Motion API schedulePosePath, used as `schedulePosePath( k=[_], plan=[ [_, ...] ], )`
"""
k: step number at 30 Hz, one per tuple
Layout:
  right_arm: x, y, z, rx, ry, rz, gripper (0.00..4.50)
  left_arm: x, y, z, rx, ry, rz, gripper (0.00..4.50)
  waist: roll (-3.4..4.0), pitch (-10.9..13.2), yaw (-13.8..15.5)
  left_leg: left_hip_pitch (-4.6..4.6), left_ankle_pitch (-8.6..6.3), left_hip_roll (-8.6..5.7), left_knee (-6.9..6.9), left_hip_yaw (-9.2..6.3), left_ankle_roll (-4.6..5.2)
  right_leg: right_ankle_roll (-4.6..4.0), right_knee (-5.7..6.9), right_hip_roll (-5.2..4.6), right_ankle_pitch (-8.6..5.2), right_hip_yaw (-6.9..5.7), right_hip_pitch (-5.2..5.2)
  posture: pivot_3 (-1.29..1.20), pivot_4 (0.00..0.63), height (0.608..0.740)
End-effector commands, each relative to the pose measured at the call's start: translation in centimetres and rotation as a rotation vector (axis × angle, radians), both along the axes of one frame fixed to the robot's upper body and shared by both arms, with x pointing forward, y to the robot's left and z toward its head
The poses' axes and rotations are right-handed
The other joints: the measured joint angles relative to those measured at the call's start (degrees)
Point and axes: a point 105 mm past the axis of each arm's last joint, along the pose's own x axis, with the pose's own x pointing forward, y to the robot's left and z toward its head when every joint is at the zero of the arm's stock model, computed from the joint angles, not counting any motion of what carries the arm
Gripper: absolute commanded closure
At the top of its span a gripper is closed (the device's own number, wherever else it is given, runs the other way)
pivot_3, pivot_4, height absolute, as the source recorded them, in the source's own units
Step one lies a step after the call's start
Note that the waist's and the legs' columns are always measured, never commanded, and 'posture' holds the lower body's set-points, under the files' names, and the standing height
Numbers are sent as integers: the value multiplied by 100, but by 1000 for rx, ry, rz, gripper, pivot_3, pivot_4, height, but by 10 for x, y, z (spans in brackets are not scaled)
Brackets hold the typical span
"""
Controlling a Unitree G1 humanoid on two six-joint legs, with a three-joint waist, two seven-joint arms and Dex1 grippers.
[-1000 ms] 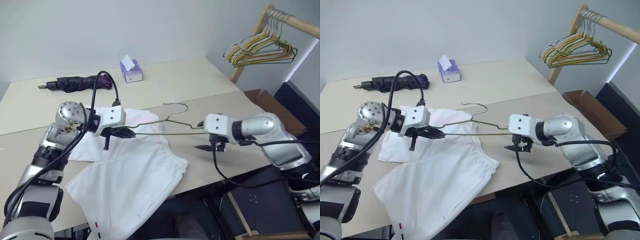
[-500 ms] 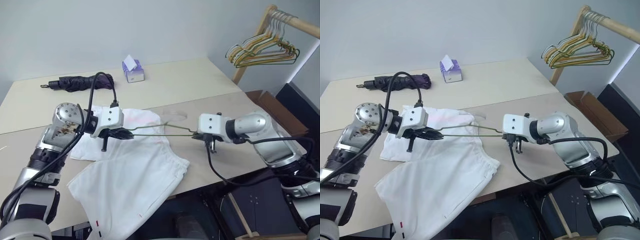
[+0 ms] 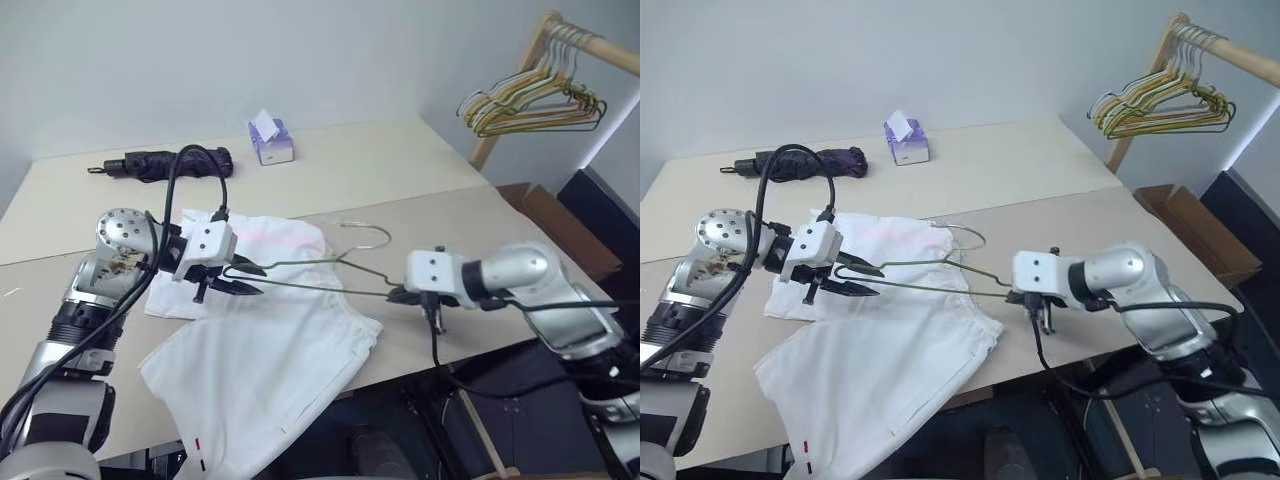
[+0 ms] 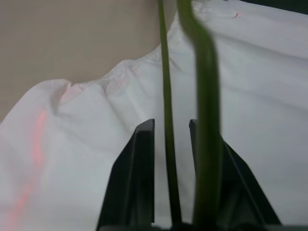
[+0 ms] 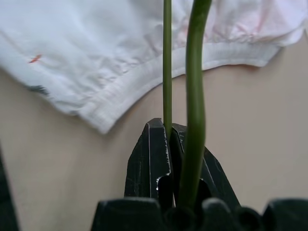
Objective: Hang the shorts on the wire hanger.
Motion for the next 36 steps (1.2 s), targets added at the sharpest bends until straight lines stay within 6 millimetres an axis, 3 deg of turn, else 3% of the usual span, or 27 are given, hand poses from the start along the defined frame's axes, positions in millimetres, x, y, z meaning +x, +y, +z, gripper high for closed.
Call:
schedulePosePath(
  k=[1,7,11,16,26,36],
  plan=[
    [-11,-15,7,53,64,-73,4500,12,15,23,-77,-65,97,1790,-1,0,10,1,0,0,0,0,0,0,0,0,0,-1,1,-212,29,740],
    [-34,-62,-27,194,386,-412,4500,-1,21,36,-278,7,182,19,-1,0,88,-3,-11,2,-2,0,18,2,-10,0,0,1,1,-206,53,740],
    [-44,-87,-43,344,605,-640,4500,-22,7,42,-432,69,170,19,-2,0,152,3,-14,7,0,3,23,3,-5,-1,0,12,6,-203,63,740],
    [-53,-103,-60,415,886,-839,4500,-48,-10,38,-450,98,111,19,-1,2,232,23,-16,9,-2,5,24,4,-31,-2,1,17,18,-197,70,740],
    [-59,-81,-53,378,1179,-682,4500,-50,-10,35,-403,80,127,19,1,3,370,22,-19,6,-5,8,29,3,-39,12,1,20,14,-164,67,740],
    [-51,-76,-43,335,1226,-573,4500,-53,-9,34,-387,79,132,19,1,3,541,21,-21,4,-2,13,31,3,-38,9,1,22,10,-132,61,740]
  ],
)
